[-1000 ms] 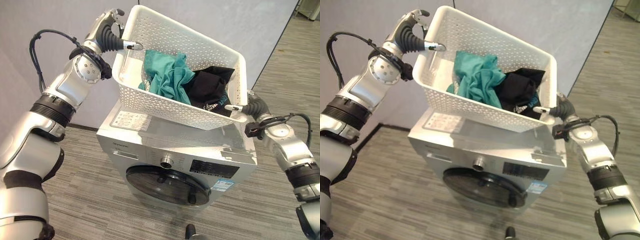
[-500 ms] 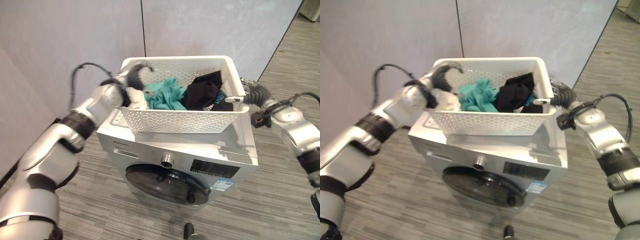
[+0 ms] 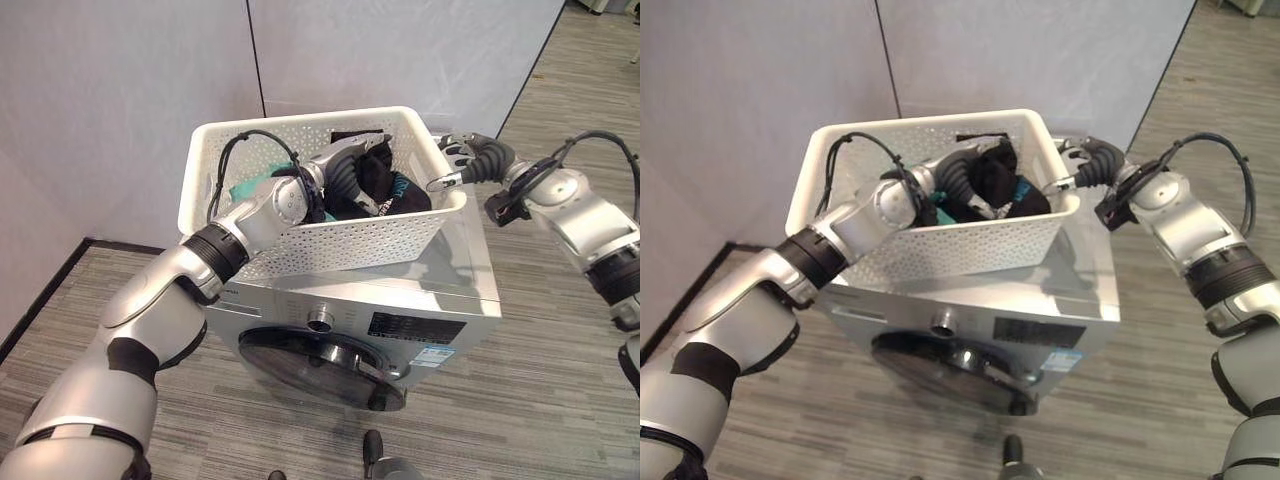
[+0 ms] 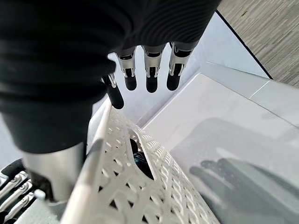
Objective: Grab the laundry basket,head to the washer,open it,put in the laundry and shut it.
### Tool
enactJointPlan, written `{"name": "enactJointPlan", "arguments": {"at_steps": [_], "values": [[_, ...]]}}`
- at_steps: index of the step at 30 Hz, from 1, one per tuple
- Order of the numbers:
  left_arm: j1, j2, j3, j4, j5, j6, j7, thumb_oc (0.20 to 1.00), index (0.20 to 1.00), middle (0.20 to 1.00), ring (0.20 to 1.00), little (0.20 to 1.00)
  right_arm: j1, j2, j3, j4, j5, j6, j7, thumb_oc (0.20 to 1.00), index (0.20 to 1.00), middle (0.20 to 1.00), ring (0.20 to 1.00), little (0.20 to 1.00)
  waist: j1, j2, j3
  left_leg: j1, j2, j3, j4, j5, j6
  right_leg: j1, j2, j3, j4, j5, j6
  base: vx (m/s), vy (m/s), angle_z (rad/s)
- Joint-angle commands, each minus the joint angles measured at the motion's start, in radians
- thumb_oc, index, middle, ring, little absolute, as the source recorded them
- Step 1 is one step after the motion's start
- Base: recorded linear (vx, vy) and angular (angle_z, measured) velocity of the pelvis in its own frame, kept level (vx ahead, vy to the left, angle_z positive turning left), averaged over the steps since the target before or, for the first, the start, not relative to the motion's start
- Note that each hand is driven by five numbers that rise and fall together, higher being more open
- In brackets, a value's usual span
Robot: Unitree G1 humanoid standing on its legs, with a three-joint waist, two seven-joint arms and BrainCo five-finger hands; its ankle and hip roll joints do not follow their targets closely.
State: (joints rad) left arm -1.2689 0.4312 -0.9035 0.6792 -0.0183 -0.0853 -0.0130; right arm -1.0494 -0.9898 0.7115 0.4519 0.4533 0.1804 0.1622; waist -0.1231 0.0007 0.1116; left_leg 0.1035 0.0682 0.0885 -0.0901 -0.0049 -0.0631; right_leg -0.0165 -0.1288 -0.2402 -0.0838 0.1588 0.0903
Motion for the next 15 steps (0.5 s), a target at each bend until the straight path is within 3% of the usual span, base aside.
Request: {"name": "enactJointPlan", "arguments": {"at_steps": [1,7,13,15], "values": [[-0.014,-0.004,-0.005,0.059,0.024,-0.045,0.048,1.000,1.000,1.000,1.000,1.000,-0.216,-0.050,0.012,0.019,-0.019,-0.096,0.000,1.000,1.000,1.000,1.000,1.000,0.026,0.010,0.028,-0.002,-0.001,0.036,0.003,-0.049,0.035,0.001,-0.048,-0.011,0.179,-0.183,0.074,0.00,0.000,0.00],[-0.018,0.019,0.005,0.047,0.022,-0.058,0.054,1.000,1.000,1.000,1.000,1.000,-0.222,-0.090,0.009,0.028,-0.018,-0.108,0.004,1.000,1.000,1.000,1.000,1.000,0.023,0.016,0.018,0.001,-0.002,0.036,0.003,-0.050,0.032,0.008,-0.052,-0.020,0.181,-0.182,0.076,0.00,0.002,0.04],[0.000,0.062,0.029,0.015,0.026,-0.071,0.047,1.000,1.000,1.000,1.000,1.000,-0.229,-0.284,0.012,-0.016,-0.013,-0.117,0.030,1.000,1.000,1.000,1.000,1.000,0.009,0.009,0.001,0.011,-0.004,0.036,0.003,-0.053,0.028,0.019,-0.059,-0.029,0.196,-0.183,0.081,0.00,0.009,0.09],[0.009,0.086,0.053,0.017,0.011,-0.075,0.049,1.000,1.000,1.000,1.000,1.000,-0.219,-0.344,-0.034,0.002,0.010,-0.129,0.005,1.000,1.000,1.000,1.000,1.000,0.004,0.008,-0.007,0.017,-0.003,0.040,0.003,-0.056,0.028,0.024,-0.060,-0.029,0.198,-0.183,0.083,0.00,0.003,-0.02]]}}
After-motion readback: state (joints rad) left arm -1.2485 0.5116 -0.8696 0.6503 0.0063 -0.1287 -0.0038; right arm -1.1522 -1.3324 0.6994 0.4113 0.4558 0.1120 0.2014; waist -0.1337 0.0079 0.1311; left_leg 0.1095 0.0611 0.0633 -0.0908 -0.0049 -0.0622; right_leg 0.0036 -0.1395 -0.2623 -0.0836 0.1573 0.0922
